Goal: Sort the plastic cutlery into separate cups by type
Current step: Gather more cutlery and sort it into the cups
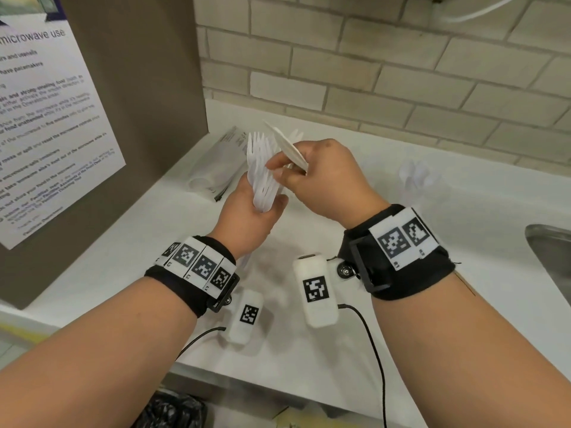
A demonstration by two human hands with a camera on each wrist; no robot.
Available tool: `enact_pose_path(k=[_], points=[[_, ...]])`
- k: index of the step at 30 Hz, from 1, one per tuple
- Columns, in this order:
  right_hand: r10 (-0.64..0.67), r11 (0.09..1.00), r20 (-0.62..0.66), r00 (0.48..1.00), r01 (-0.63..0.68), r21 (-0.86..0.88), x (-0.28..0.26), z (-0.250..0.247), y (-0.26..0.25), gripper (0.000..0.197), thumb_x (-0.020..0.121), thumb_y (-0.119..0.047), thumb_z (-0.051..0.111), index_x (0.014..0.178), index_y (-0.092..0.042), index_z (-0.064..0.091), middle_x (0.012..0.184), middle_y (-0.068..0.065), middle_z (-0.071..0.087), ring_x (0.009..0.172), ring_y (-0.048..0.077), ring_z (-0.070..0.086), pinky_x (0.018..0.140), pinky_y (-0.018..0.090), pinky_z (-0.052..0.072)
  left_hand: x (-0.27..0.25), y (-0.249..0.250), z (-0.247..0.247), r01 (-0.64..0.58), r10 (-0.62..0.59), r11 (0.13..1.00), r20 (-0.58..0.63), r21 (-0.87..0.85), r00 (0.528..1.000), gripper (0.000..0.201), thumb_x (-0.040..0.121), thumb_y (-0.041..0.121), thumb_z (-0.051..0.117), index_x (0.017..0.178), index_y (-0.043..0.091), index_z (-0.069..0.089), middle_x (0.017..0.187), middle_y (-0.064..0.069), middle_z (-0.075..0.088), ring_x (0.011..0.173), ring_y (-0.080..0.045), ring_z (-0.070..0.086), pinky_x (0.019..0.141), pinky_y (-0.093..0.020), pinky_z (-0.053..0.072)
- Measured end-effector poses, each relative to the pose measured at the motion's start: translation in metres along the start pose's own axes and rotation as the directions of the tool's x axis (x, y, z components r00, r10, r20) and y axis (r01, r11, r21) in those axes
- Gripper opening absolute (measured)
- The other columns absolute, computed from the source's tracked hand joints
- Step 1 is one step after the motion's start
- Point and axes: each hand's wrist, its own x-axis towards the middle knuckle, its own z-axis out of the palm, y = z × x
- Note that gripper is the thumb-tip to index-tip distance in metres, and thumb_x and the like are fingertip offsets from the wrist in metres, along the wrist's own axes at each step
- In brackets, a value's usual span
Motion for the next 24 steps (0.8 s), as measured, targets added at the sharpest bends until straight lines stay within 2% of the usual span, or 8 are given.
enact_pose_path(k=[3,6,8,12,17,19,22,24], points=[[-0.023,0.998,0.021,1.000,0.024,-0.050,0.000,0.001,-0.001,0.023,0.092,-0.019,0.053,0.101,-0.032,0.070,0.090,-0.010,0.064,0.081,0.011,0.059,0.073,0.023,0.046,0.001,0.001,-0.002,0.011,-0.010,0.999,0.017,-0.043,1.000,0.024,0.088,0.024,0.059,0.111,0.018,0.053,0.073,0.000,0.061,0.049,-0.004,0.056,0.046,-0.019,0.044],[-0.012,0.994,-0.003,1.000,0.011,-0.109,0.001,0.004,0.001,0.018,0.087,-0.021,0.061,0.097,-0.032,0.072,0.074,-0.015,0.058,0.064,0.005,0.053,0.058,0.015,0.041,0.003,-0.003,-0.001,0.001,-0.001,1.000,0.003,-0.025,1.000,0.030,0.086,0.029,0.058,0.113,0.016,0.053,0.075,0.005,0.060,0.057,-0.004,0.057,0.052,-0.022,0.044],[0.021,0.993,-0.015,1.000,-0.023,-0.112,0.002,0.006,0.001,0.016,0.082,-0.019,0.065,0.090,-0.030,0.073,0.065,-0.016,0.054,0.059,0.005,0.053,0.055,0.015,0.042,0.004,-0.006,0.000,0.003,-0.003,1.000,-0.006,-0.007,1.000,0.036,0.085,0.036,0.056,0.113,0.015,0.052,0.076,0.006,0.059,0.062,-0.007,0.059,0.054,-0.024,0.045],[0.047,0.996,-0.051,0.998,-0.051,-0.070,0.003,0.011,0.002,0.012,0.076,-0.019,0.070,0.077,-0.030,0.069,0.064,-0.013,0.056,0.066,0.011,0.059,0.060,0.022,0.049,0.004,-0.005,0.003,-0.009,0.008,1.000,-0.023,-0.017,1.000,0.048,0.078,0.048,0.053,0.110,0.013,0.051,0.073,0.004,0.058,0.059,-0.012,0.059,0.051,-0.026,0.045],[0.087,0.996,-0.109,0.990,-0.087,0.006,0.005,0.019,0.005,0.014,0.073,-0.017,0.071,0.066,-0.027,0.065,0.064,-0.008,0.061,0.068,0.015,0.063,0.067,0.030,0.056,0.003,-0.005,0.008,-0.002,0.001,1.000,-0.031,-0.025,1.000,0.050,0.073,0.047,0.053,0.108,0.011,0.053,0.074,0.001,0.060,0.062,-0.014,0.061,0.051,-0.023,0.042],[0.109,0.993,-0.099,0.989,-0.104,0.054,0.006,0.021,0.005,0.011,0.073,-0.016,0.069,0.065,-0.023,0.068,0.065,-0.004,0.066,0.067,0.016,0.065,0.066,0.034,0.058,0.003,-0.004,0.008,-0.017,0.017,1.000,-0.034,-0.026,0.999,0.043,0.076,0.041,0.054,0.107,0.012,0.055,0.073,0.001,0.060,0.061,-0.012,0.061,0.050,-0.024,0.043],[0.123,0.986,-0.115,0.986,-0.109,0.123,0.004,0.022,0.005,0.010,0.074,-0.013,0.066,0.066,-0.016,0.069,0.060,-0.002,0.065,0.063,0.017,0.065,0.064,0.033,0.058,0.001,0.009,0.007,-0.089,0.087,0.995,-0.030,-0.042,0.996,0.013,0.082,0.015,0.056,0.093,0.022,0.060,0.064,0.009,0.059,0.054,-0.008,0.055,0.046,-0.028,0.045],[0.125,0.981,-0.153,0.980,-0.099,0.166,0.003,0.024,0.005,0.009,0.076,-0.013,0.066,0.068,-0.012,0.069,0.063,0.002,0.067,0.065,0.019,0.065,0.064,0.033,0.057,0.000,0.016,0.006,-0.124,0.121,0.990,-0.044,-0.069,0.992,0.028,0.083,0.004,0.054,0.080,0.031,0.058,0.058,0.016,0.058,0.050,-0.002,0.052,0.044,-0.023,0.042]])
